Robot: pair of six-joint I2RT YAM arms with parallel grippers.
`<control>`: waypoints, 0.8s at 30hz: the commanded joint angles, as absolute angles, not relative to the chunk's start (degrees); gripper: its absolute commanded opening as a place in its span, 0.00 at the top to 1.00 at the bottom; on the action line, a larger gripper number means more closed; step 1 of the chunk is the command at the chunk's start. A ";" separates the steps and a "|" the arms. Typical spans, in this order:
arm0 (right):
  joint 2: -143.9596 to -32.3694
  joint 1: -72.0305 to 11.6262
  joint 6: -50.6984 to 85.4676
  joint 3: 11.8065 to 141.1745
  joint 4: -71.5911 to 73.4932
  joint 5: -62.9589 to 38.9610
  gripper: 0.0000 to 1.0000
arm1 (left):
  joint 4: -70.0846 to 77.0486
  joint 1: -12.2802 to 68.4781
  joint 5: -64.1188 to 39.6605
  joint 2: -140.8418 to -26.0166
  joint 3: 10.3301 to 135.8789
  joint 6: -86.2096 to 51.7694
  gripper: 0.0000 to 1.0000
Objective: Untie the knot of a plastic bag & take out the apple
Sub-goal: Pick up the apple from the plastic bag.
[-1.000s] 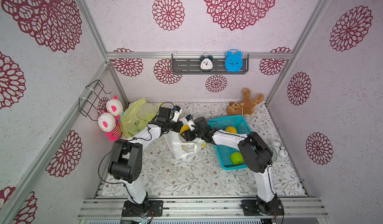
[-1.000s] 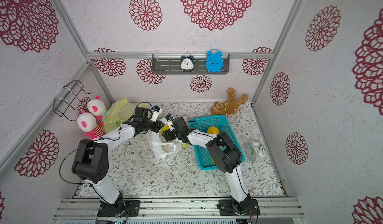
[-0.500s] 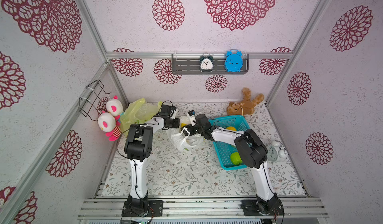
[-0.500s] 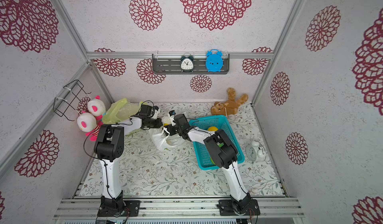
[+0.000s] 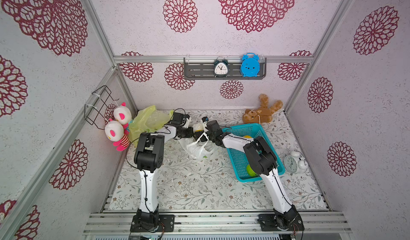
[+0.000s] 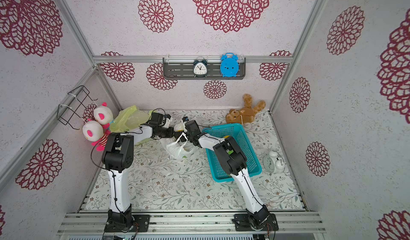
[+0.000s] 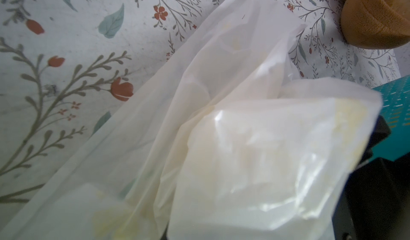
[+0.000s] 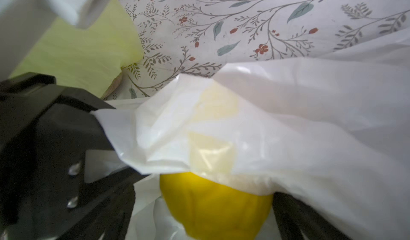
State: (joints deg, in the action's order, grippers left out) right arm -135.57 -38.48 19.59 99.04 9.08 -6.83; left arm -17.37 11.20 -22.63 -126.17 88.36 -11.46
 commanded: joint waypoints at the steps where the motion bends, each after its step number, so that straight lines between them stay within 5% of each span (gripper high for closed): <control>1: -137.32 -38.84 21.70 102.64 8.45 -3.38 0.09 | -18.82 11.29 -24.12 -127.53 88.49 -9.87 0.91; 8: -132.86 -39.58 20.98 97.68 11.04 0.63 0.45 | -19.15 11.21 -23.94 -126.53 88.07 -10.30 0.92; 24: -96.99 -41.04 15.78 64.91 18.97 -12.77 0.60 | -21.64 11.06 -12.45 -117.71 89.08 -14.59 0.90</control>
